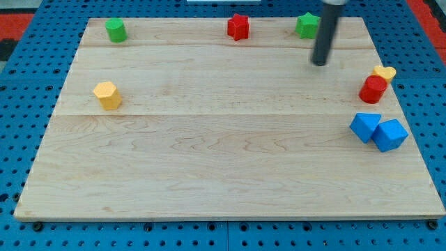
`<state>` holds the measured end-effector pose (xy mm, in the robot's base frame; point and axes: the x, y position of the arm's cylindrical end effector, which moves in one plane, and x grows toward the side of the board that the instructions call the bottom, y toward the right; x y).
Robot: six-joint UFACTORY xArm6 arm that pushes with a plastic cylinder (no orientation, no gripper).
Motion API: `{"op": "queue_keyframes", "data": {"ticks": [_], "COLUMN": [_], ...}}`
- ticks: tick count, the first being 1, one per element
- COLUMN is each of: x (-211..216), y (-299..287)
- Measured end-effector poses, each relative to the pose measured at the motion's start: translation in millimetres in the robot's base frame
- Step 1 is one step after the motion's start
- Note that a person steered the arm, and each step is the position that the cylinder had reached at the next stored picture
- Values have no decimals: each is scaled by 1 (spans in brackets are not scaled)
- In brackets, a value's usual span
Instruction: Push the heart along with the red circle left above the triangle
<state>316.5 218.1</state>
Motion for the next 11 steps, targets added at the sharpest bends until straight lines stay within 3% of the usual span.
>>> {"op": "queue_keyframes", "data": {"ticks": [1, 2, 6, 7, 10, 11], "x": [-12, -18, -14, 24, 51, 51], "y": [94, 127, 127, 125, 13, 29]}}
